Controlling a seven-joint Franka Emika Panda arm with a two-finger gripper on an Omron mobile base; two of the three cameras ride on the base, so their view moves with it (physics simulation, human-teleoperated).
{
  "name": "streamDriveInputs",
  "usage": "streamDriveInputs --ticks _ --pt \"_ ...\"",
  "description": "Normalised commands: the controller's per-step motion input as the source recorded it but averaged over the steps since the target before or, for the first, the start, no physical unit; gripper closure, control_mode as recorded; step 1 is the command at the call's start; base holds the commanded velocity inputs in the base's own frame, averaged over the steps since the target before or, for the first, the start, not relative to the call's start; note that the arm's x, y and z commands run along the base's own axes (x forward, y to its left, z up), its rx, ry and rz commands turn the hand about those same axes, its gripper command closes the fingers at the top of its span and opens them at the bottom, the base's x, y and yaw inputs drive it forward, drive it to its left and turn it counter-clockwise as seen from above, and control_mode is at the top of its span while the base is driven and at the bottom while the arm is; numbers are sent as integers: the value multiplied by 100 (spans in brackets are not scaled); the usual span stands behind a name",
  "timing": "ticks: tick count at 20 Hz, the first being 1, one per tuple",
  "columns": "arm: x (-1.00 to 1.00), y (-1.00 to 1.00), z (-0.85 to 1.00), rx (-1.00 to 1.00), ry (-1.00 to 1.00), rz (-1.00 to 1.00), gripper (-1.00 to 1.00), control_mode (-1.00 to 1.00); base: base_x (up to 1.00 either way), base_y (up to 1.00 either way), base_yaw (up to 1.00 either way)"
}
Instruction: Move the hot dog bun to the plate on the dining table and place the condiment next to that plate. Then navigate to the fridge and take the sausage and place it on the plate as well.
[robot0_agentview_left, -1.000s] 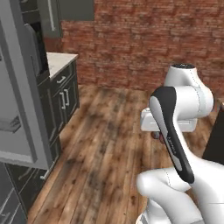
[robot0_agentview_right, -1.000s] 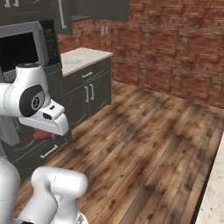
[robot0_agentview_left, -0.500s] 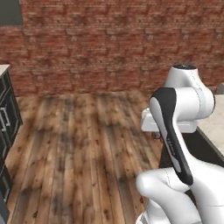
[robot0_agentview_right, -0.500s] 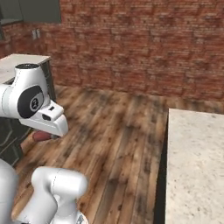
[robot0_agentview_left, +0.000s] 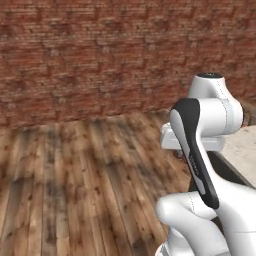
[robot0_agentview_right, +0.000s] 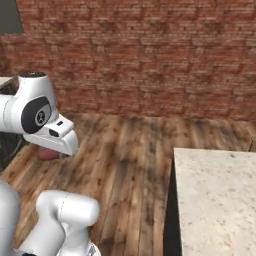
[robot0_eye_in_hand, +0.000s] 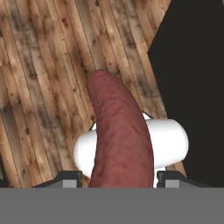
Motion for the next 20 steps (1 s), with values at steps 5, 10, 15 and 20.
streamDriveInputs --ticks 5,10,15,20 --pt "0 0 0 0 0 0 100 100 100 24 -33" --pt "0 0 0 0 0 0 100 100 100 32 -46" --pt "0 0 0 0 0 0 100 100 92 35 -58" --pt "0 0 0 0 0 0 100 100 70 52 -63"
